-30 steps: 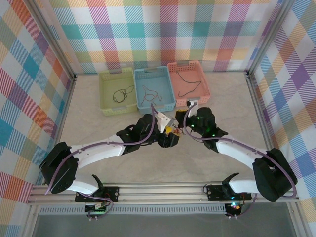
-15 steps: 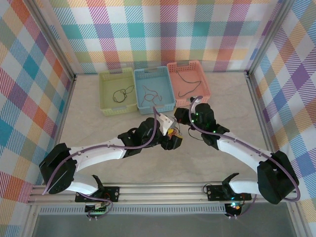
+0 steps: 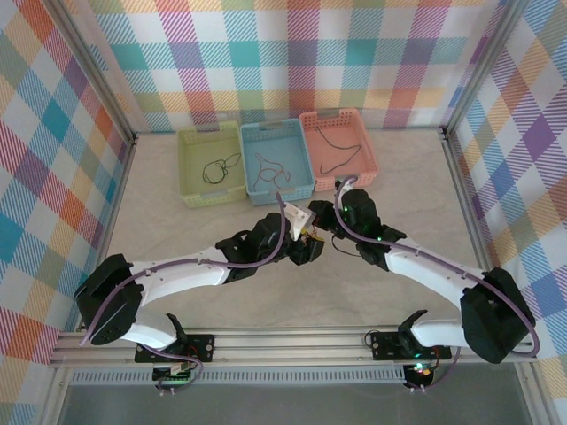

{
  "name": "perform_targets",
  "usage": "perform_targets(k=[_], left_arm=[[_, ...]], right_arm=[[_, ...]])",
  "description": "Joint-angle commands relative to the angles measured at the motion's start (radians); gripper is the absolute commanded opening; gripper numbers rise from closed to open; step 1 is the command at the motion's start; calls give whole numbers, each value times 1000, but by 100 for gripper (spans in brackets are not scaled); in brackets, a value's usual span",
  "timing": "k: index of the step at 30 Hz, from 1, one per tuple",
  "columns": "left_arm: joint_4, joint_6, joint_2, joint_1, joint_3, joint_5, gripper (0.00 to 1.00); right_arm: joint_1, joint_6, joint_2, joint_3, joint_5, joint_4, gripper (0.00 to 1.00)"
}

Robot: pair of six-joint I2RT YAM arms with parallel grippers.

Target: Untangle the cables

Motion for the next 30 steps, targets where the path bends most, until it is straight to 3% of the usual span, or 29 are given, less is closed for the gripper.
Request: perform_targets(k=[1, 2, 5, 7, 18, 23, 30], left_arm=[[-11, -6, 2, -16, 41, -78, 54], [-19, -5, 1, -17, 43, -85, 51], [-31, -3, -12, -17, 43, -107, 27], [-32, -1, -32, -17, 32, -128, 20], [-18, 1, -146, -17, -29, -204, 1], [-20, -12, -158, -17, -36, -242, 0], [-11, -10, -186, -17, -43, -188, 0]], right_arm=[[9, 9, -31, 21, 6, -17, 0], [9, 5, -34, 21, 8, -21, 0], [9, -18, -49, 16, 21, -35, 0], [9, -50, -63, 13, 43, -53, 0], [9, -305, -102, -6, 205, -121, 0], [9, -434, -95, -14, 219, -114, 0], [6, -582, -67, -14, 313, -109, 3]])
